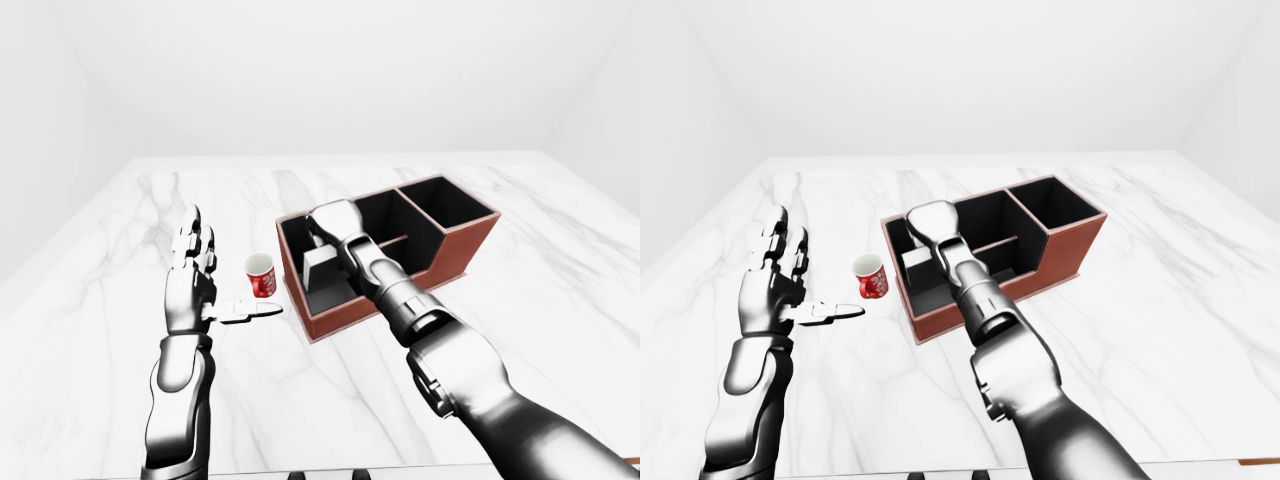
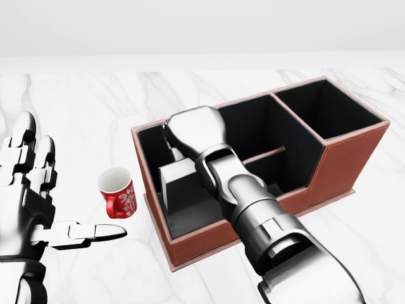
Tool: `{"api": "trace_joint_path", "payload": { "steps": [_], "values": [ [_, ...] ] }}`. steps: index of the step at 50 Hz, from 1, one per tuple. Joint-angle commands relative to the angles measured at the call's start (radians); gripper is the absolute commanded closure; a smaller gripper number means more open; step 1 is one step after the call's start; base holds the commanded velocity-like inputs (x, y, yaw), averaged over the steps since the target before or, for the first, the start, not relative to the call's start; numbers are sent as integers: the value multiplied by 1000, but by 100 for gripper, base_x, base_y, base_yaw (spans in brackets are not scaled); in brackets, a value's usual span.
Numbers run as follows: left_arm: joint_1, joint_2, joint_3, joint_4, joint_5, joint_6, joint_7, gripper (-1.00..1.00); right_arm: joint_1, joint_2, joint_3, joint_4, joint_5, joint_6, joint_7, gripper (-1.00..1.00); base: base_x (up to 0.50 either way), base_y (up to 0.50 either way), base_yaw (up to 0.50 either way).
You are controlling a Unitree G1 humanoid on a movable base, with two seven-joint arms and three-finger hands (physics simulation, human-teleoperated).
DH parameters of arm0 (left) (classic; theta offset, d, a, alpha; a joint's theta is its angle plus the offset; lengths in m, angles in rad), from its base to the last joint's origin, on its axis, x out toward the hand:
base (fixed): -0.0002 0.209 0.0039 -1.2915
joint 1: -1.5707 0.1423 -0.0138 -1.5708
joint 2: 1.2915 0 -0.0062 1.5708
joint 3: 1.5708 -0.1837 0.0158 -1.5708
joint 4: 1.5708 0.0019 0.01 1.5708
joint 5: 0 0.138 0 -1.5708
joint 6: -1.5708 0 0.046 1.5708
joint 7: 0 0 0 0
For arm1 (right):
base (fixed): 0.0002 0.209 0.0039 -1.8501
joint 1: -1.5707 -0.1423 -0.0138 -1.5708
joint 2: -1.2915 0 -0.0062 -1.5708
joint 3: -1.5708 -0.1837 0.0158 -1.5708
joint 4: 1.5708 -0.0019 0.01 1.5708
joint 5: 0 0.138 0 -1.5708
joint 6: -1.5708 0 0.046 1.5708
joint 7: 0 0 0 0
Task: Pick up the book and place it in the left compartment of the caddy.
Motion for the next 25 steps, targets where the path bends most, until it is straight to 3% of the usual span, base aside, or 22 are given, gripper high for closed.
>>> {"api": "trace_joint_path", "payload": {
  "steps": [1, 25],
  "values": [
    [2, -1, 0, 3, -1, 0, 0, -100, -5, 6, -20, 6, -26, 0, -56, 100, 0, 0, 0],
    [-4, 2, 2, 14, -3, 0, 0, -100, 11, 6, -22, 28, -36, 0, -75, 100, 0, 0, 0]
  ]
}}
